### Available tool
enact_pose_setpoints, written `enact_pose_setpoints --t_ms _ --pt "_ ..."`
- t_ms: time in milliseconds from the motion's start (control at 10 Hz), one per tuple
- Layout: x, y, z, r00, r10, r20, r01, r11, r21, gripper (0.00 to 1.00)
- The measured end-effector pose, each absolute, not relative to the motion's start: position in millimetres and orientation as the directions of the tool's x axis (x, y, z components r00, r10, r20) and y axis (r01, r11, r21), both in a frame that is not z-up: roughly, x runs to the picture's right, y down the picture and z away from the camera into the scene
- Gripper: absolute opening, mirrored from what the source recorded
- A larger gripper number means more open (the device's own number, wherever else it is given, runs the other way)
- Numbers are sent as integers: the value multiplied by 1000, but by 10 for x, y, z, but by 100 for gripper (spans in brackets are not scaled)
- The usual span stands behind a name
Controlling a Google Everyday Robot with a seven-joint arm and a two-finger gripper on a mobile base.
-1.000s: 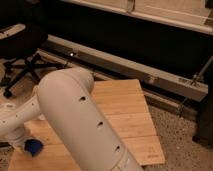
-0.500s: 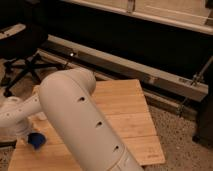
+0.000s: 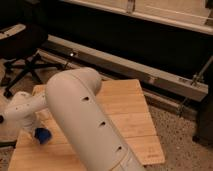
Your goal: Wipe the white sponge on the table
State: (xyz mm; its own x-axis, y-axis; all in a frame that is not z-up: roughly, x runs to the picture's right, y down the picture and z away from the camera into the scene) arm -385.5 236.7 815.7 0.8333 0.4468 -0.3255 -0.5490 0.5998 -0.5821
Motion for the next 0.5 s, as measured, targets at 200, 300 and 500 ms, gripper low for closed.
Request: enact_pose_setpoints --t_ms 200,300,500 --pt "-3686 2303 8221 813 464 -351 -580 591 -560 17" --pt "-3582 2283 8241 802 472 -366 -595 587 -549 17" --pt "-3364 2300 8254 779 483 -399 -626 572 -530 17"
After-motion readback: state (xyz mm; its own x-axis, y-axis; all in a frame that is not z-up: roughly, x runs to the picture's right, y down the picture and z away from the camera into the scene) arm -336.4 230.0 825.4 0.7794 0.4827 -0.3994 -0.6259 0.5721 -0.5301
